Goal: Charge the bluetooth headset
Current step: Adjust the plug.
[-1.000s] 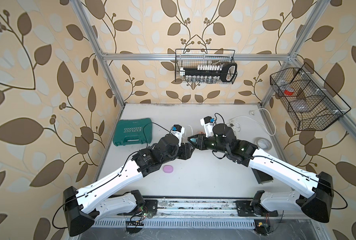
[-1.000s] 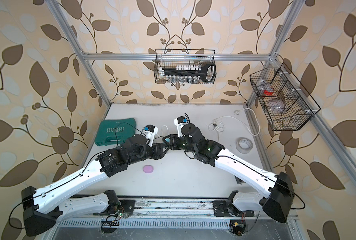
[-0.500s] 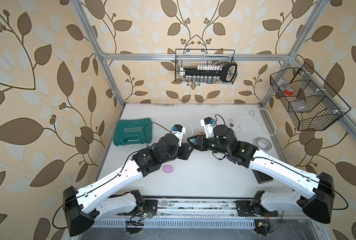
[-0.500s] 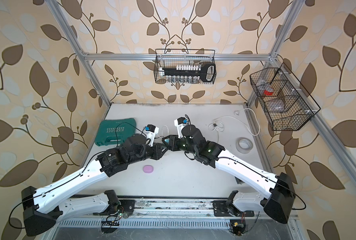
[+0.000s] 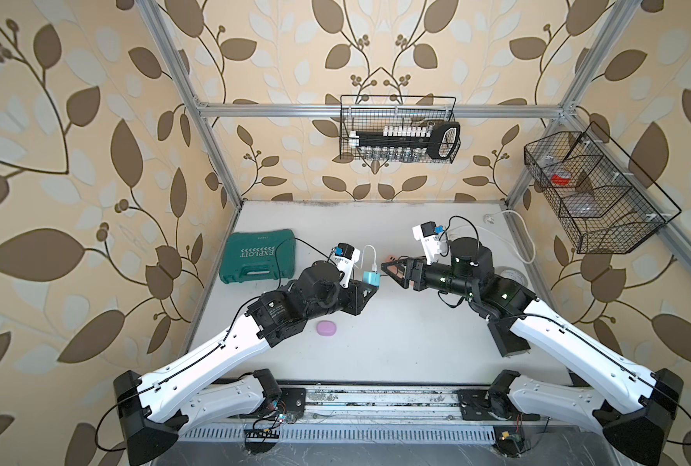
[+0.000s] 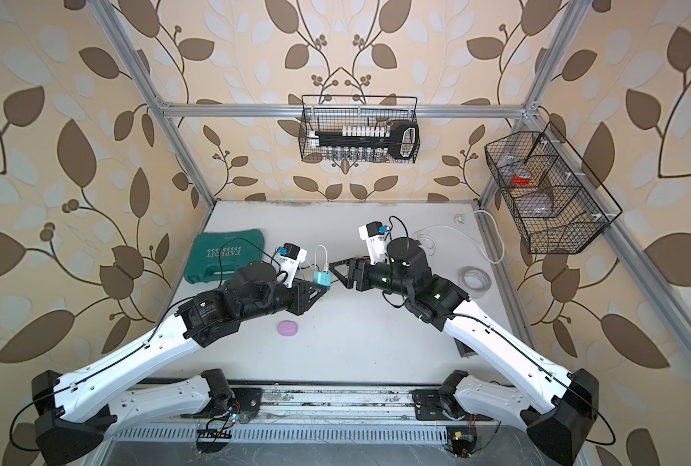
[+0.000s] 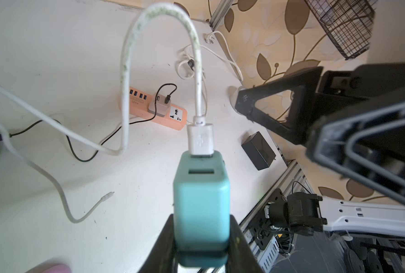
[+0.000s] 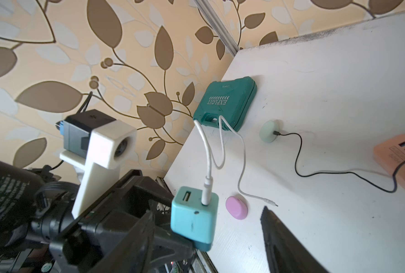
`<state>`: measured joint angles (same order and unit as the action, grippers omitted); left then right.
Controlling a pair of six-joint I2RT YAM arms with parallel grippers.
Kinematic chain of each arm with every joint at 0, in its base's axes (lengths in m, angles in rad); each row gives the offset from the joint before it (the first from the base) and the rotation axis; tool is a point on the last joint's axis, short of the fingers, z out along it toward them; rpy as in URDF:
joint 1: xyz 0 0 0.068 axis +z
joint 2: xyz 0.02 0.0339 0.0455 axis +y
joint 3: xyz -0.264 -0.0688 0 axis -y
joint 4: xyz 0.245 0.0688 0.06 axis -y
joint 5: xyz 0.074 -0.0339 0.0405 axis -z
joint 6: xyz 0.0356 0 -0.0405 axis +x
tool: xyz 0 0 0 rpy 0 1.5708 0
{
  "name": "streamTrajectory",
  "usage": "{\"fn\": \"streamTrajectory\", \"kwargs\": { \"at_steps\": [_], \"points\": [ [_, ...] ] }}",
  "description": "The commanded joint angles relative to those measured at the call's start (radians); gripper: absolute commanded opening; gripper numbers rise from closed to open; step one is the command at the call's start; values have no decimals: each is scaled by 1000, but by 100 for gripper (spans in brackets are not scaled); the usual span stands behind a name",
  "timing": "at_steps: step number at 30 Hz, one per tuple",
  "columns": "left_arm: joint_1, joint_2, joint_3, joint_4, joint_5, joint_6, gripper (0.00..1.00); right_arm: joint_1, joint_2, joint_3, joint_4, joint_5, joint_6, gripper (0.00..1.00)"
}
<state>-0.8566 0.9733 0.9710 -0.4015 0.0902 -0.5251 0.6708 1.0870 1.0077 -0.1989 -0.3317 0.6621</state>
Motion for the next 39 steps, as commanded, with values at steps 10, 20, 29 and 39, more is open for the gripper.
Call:
{"fn": "streamTrajectory", "kwargs": {
  "at_steps": [10, 20, 29, 39],
  "points": [
    [32, -71, 31, 28, 369, 69, 19, -82, -128, -119, 77, -429, -74, 79],
    [56, -72, 28, 104, 552, 31, 18, -68, -110, -160, 239, -599, -22, 77],
    [60, -68, 17, 143, 597, 8, 18, -6, -99, -134, 220, -613, -62, 63],
    [67, -66, 8, 167, 659, -8, 15, -5, -103, -122, 226, -615, -59, 50]
  ]
}}
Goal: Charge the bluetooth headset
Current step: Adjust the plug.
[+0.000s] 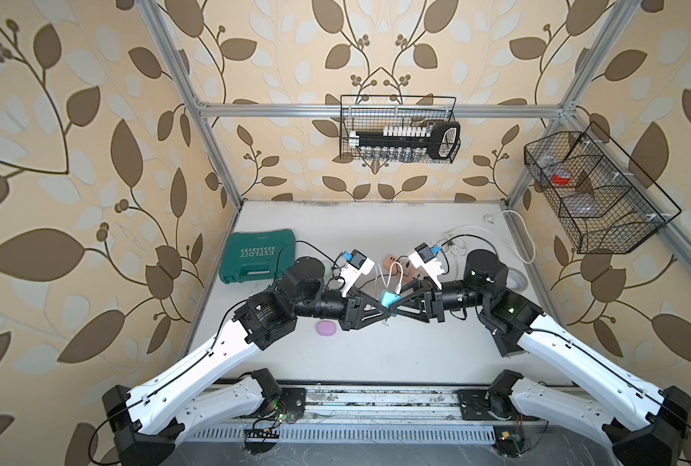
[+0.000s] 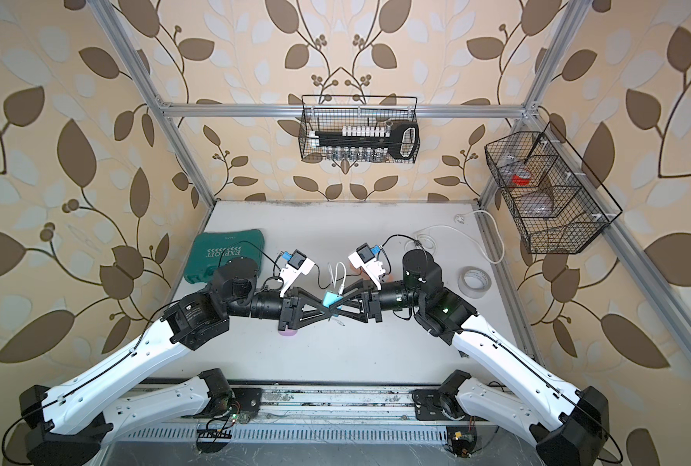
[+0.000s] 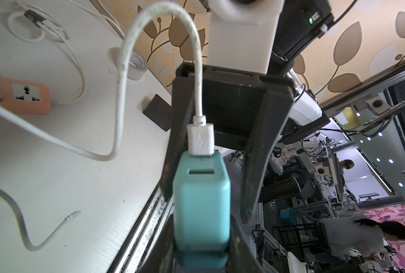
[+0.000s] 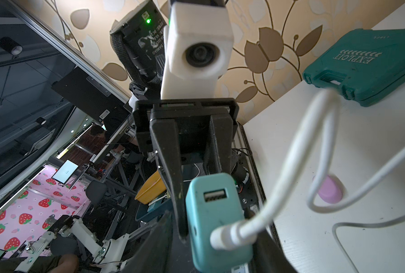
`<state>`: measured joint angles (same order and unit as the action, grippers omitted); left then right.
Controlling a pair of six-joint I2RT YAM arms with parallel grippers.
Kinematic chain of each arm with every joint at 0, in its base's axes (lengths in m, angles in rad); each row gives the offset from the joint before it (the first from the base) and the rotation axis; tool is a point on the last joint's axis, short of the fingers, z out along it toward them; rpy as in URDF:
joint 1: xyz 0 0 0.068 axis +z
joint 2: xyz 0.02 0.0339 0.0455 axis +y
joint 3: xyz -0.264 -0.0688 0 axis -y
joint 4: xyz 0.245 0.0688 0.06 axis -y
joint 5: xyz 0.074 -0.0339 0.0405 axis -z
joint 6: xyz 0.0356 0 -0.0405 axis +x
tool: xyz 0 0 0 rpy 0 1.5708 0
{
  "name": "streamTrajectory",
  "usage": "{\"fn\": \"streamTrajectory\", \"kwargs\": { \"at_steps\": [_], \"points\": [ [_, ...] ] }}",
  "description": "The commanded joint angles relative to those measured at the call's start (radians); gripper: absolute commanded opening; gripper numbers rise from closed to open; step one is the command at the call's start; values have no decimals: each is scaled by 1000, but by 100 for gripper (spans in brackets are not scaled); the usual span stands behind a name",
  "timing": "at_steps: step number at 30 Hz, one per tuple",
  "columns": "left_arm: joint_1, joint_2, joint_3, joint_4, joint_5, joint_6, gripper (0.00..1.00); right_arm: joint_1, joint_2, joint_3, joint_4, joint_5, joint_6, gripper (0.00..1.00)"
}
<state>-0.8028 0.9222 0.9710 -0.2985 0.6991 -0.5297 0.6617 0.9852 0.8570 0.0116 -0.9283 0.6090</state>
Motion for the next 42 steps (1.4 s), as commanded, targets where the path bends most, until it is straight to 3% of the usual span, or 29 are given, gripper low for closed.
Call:
{"fn": "streamTrajectory", "kwargs": {
  "at_steps": [1, 16, 30, 32, 36, 37, 42],
  "points": [
    [13, -16, 8, 63, 53, -3, 15, 4, -3, 31, 16, -17, -6, 51],
    [16, -16, -8, 67, 85, -4, 15, 2, -23, 45, 56, -24, 21, 54],
    [28, -12, -7, 67, 84, -3, 18, 8, -10, 45, 85, -109, 36, 16],
    [31, -12, -5, 57, 73, 1, 26, 8, -11, 55, 50, -104, 9, 16],
    [37, -15, 3, 13, 11, 7, 77, 6, -8, 96, -83, -81, -92, 16],
    [40, -18, 4, 0, -2, 11, 84, 4, -7, 109, -113, -74, -111, 15],
    [69, -68, 8, -47, -51, 30, 89, -25, -1, 145, -207, -64, -167, 14]
  ]
}}
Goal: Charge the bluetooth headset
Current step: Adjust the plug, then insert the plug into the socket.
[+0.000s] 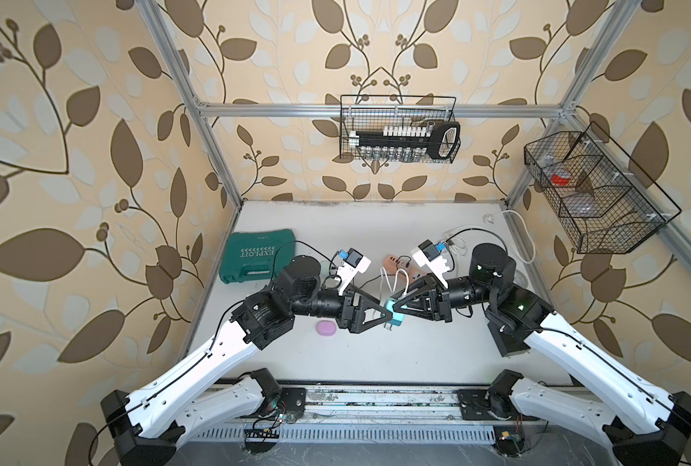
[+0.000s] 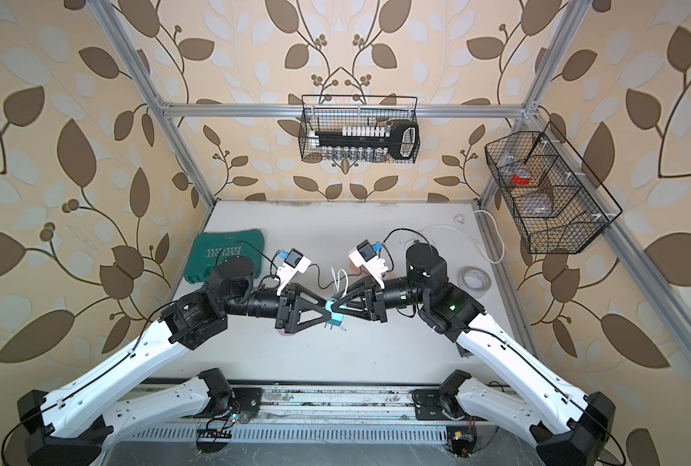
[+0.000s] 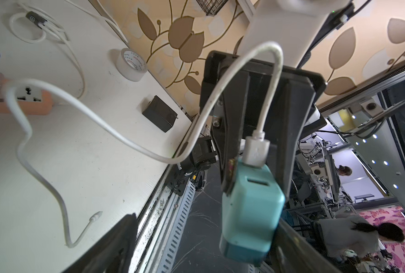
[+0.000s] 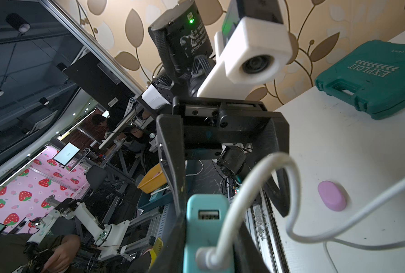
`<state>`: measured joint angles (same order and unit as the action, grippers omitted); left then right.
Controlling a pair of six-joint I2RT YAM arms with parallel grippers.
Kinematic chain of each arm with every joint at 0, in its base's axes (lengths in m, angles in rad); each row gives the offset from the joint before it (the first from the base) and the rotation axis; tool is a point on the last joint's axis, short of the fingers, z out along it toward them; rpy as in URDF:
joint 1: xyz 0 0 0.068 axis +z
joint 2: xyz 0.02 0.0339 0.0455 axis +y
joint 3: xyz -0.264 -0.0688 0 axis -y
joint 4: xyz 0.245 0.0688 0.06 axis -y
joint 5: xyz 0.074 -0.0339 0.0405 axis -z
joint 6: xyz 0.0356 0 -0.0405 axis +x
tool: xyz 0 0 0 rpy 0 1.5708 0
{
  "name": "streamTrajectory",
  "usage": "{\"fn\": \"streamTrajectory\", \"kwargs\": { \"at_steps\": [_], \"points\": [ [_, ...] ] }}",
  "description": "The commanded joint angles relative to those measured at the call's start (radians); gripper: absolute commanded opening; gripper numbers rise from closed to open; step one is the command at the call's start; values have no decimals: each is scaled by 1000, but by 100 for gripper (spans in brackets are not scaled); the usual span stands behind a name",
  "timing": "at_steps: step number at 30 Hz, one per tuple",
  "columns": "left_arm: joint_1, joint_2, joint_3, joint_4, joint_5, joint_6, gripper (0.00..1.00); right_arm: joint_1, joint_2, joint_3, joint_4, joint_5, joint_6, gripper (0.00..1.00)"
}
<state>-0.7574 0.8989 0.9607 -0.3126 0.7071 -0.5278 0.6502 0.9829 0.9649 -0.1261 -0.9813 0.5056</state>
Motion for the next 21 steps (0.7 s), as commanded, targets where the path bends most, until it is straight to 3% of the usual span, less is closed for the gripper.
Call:
{"fn": "streamTrajectory", "kwargs": {
  "at_steps": [1, 7, 12, 16, 21],
  "points": [
    [37, -59, 18, -46, -76, 30, 92, -16, 2, 42, -88, -7, -74, 14],
    [137, -95, 18, -118, -133, 24, 94, -19, 27, 99, -294, 119, -216, 14],
    [152, -92, -3, -114, -167, 2, 94, -2, 120, 199, -569, 408, -419, 14],
    [153, -81, -23, -93, -173, -17, 94, 14, 235, 264, -642, 582, -505, 15],
    [153, -81, -48, -70, -166, -44, 94, 12, 372, 361, -612, 646, -560, 15]
  ]
}}
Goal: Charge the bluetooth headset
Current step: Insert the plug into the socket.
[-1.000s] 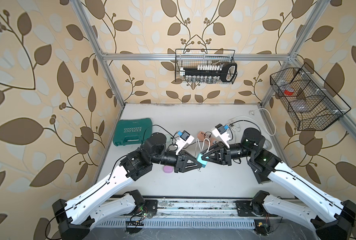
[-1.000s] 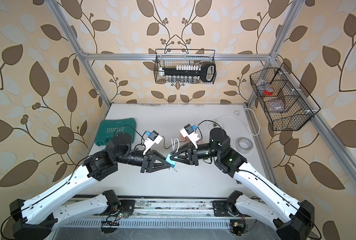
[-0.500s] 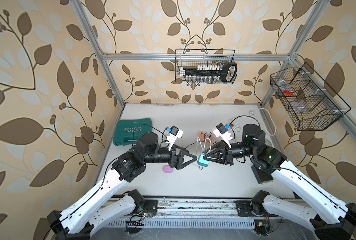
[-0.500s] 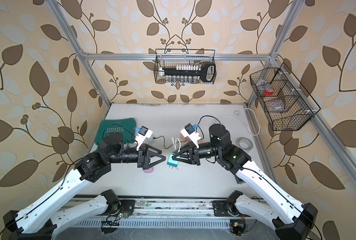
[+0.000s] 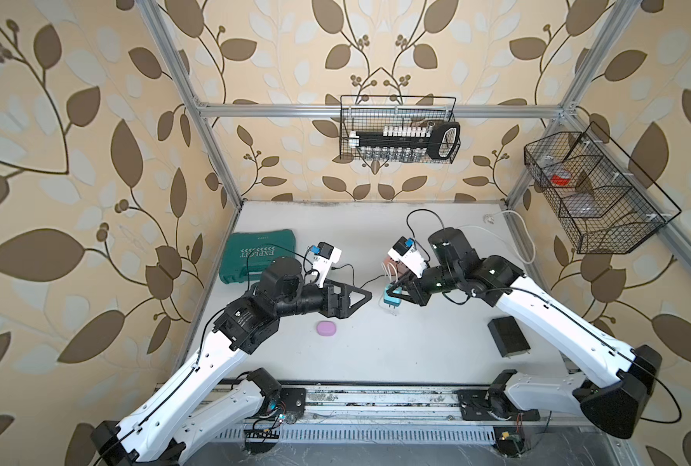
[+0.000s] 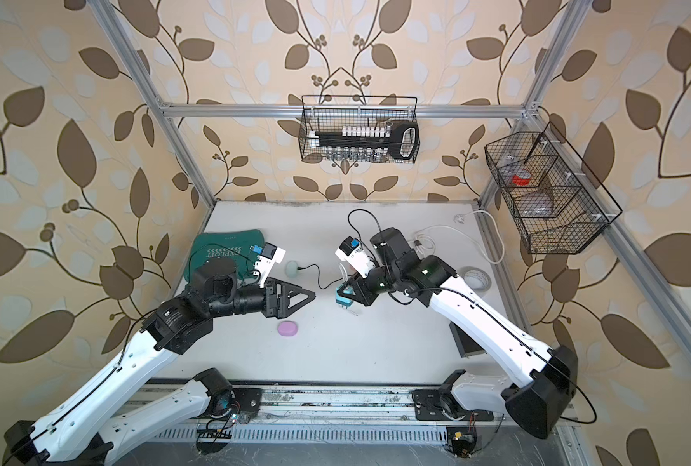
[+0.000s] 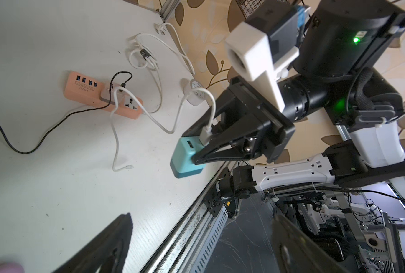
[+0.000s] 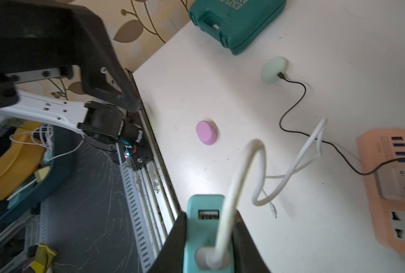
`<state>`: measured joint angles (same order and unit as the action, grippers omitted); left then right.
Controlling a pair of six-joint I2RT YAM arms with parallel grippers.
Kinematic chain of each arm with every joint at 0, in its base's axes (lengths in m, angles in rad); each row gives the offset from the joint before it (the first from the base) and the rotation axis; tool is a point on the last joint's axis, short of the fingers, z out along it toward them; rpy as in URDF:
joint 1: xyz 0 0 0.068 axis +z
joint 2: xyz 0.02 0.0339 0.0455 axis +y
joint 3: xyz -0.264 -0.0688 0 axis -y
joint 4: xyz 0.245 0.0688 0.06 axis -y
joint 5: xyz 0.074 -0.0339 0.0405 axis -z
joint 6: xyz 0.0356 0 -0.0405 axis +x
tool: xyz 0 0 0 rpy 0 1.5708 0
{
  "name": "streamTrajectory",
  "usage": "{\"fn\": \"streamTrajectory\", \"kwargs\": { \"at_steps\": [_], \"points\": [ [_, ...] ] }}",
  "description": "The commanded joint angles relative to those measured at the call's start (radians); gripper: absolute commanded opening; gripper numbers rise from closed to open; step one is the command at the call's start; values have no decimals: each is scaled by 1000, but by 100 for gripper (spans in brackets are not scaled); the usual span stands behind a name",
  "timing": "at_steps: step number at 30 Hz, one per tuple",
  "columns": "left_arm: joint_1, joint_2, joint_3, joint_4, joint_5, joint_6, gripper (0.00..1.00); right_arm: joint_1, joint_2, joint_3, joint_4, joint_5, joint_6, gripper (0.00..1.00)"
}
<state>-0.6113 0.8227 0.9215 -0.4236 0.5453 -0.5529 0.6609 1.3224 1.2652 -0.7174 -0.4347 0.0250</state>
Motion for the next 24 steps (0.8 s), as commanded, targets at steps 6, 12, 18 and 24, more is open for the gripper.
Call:
{"fn": "streamTrajectory", "kwargs": {
  "at_steps": [6, 12, 18, 24],
  "points": [
    [6, -35, -48, 55, -4, -47, 93, -36, 72, 64, 131, 81, -122, 14],
    [6, -42, -64, 75, -4, -53, 93, -75, 78, -72, 200, 241, -197, 15],
    [7, -14, -65, 109, 19, -56, 93, -98, 110, -237, 377, 397, -252, 15],
    [5, -32, -70, 95, 14, -41, 93, -161, 93, -375, 567, 459, -270, 15]
  ]
}}
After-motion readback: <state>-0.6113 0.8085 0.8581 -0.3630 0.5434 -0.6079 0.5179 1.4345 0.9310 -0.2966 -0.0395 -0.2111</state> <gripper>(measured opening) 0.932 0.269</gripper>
